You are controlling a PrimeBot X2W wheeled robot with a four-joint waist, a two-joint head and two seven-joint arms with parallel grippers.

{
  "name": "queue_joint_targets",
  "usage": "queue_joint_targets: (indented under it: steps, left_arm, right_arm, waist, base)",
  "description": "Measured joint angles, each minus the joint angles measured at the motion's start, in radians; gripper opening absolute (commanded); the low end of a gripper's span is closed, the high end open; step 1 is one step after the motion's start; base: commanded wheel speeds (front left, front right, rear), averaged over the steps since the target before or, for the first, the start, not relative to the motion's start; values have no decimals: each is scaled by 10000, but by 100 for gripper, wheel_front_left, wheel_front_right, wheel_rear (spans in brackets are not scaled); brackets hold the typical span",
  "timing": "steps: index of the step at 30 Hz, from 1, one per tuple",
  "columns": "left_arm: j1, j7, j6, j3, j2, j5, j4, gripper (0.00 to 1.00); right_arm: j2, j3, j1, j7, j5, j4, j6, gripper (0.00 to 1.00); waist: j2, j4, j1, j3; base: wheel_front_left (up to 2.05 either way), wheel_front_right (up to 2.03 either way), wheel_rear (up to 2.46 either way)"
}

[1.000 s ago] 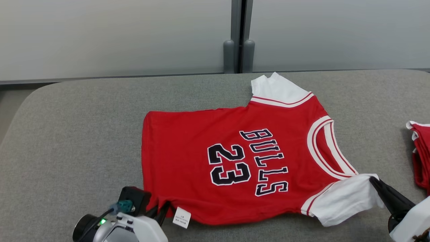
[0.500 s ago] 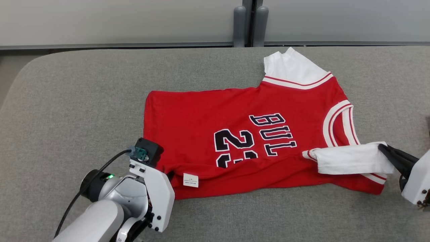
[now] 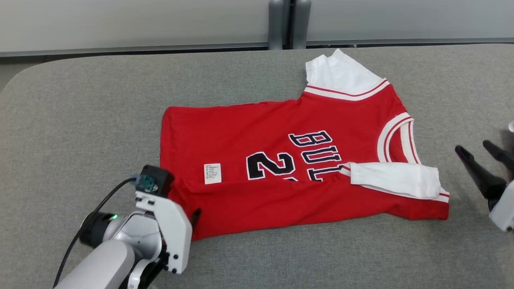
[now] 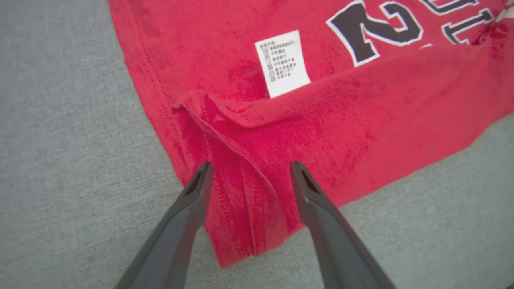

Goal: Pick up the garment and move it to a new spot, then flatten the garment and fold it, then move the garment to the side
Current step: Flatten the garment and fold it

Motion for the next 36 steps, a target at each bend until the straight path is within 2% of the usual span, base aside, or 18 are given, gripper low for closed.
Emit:
queue_joint_targets:
  steps: [2,6,14,25,26,27,28,29,30,31,32,36]
  left_arm:
    - [730,-276,211,180,399,-71,-303,100]
    - [1347,-629,433,257,410,-198,-1060,100]
    - [1689,-591,740,100,374,-146,-1248,100]
    - [1406,-738,654,-81,-190,-190,-487,100]
    - [1350,-736,629,-102,-240,-190,-399,70]
    - [1290,-725,589,-128,-280,-190,-336,59]
    - [1232,-717,585,-144,-311,-190,-284,15]
    - [1190,-704,564,-155,-334,-188,-230,0]
    - [1149,-681,504,-178,-341,-188,-180,0]
    - [1095,-673,487,-209,-364,-190,-134,0]
    - [1062,-665,433,-230,-403,-190,-96,0]
    - [1031,-690,328,-263,-443,-230,21,0]
  right_arm:
    - [-397,219,720,-265,211,-336,0,100]
    - [-773,685,1553,-372,224,-671,0,100]
    - [-456,1404,1612,-217,-146,-426,0,100]
    - [40,2123,742,203,-483,491,0,100]
    - [86,2220,642,244,-485,562,0,100]
    - [115,2320,544,295,-483,623,0,100]
    - [136,2408,444,326,-476,667,0,100]
    - [144,2477,338,389,-445,736,0,83]
    - [153,2550,250,420,-408,794,0,42]
    - [161,2648,156,464,-385,846,0,27]
    - [167,2746,77,464,-351,901,0,0]
    - [117,3066,-67,464,27,965,0,0]
  waist:
    - [0,-198,0,-98]
    - [0,-390,0,-160]
    - [0,-364,0,42]
    - [0,-126,0,278]
    - [0,-110,0,282]
    - [0,-95,0,284]
    - [0,-86,0,292]
    - [1,-73,0,303]
    - [0,-56,1,311]
    - [0,-36,0,316]
    - [0,-13,0,315]
    - [0,78,0,256]
  base:
    - [0,0,0]
    - [0,0,0]
    - [0,0,0]
    - [0,0,0]
    - [0,0,0]
    - [0,0,0]
    - [0,0,0]
    - [0,0,0]
    - [0,0,0]
    - [0,0,0]
    - [0,0,0]
    - [0,0,0]
